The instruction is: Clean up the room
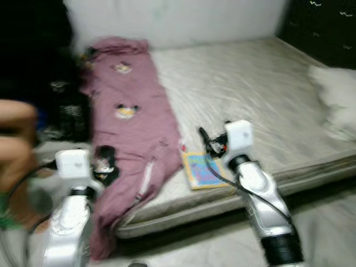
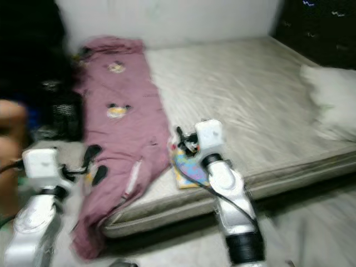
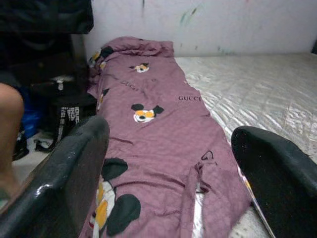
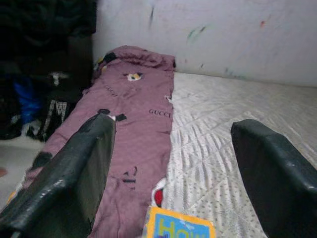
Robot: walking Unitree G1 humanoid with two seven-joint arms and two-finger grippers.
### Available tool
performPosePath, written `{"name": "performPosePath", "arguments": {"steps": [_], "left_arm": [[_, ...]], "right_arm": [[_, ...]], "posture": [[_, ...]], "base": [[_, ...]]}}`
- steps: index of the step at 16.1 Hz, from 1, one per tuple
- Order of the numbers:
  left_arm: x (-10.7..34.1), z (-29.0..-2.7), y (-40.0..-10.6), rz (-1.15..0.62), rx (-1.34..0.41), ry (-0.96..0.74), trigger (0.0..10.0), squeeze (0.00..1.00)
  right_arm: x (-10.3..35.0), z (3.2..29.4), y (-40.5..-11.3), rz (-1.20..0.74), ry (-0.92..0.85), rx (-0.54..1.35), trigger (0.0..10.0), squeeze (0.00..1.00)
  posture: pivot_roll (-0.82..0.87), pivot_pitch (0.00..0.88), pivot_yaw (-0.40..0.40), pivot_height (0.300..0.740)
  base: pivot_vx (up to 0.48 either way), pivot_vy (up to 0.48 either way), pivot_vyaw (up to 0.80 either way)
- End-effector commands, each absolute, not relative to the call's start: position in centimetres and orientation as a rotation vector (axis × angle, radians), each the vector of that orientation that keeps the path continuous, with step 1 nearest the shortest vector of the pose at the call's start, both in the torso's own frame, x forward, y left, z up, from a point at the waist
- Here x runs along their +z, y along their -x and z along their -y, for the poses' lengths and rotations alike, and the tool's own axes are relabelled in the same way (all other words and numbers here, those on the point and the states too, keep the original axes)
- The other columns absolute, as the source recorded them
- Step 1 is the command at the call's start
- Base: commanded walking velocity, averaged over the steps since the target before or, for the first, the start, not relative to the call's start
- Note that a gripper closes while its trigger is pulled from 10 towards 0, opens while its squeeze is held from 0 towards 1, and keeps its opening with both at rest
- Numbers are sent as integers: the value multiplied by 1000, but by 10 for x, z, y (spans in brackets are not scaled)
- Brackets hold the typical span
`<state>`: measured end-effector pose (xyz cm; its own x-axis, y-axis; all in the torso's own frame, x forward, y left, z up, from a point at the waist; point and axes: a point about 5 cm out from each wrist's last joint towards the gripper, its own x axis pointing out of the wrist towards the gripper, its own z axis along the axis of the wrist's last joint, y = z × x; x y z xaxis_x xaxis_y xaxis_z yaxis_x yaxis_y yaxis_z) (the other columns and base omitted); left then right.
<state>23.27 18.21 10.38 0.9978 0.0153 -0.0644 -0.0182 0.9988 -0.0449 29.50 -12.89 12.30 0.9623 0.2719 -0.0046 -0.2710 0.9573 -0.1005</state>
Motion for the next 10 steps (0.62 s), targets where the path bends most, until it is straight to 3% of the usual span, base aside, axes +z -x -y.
{"name": "performPosePath", "arguments": {"steps": [1,7,10], "left_arm": [[107,-187,-233,-54,32,30,10000,0],[107,-187,-233,-54,23,36,10000,0],[108,-186,-233,-43,8,35,10000,0]], "right_arm": [[125,125,-297,18,85,283,10000,0],[125,124,-297,22,61,280,10000,0],[123,128,-299,-3,38,236,10000,0]], "posture": [[-72,0,-26,740],[-70,0,-28,740],[-72,0,-27,740]], "base": [[0,0,800],[0,0,766],[0,0,0]]}}
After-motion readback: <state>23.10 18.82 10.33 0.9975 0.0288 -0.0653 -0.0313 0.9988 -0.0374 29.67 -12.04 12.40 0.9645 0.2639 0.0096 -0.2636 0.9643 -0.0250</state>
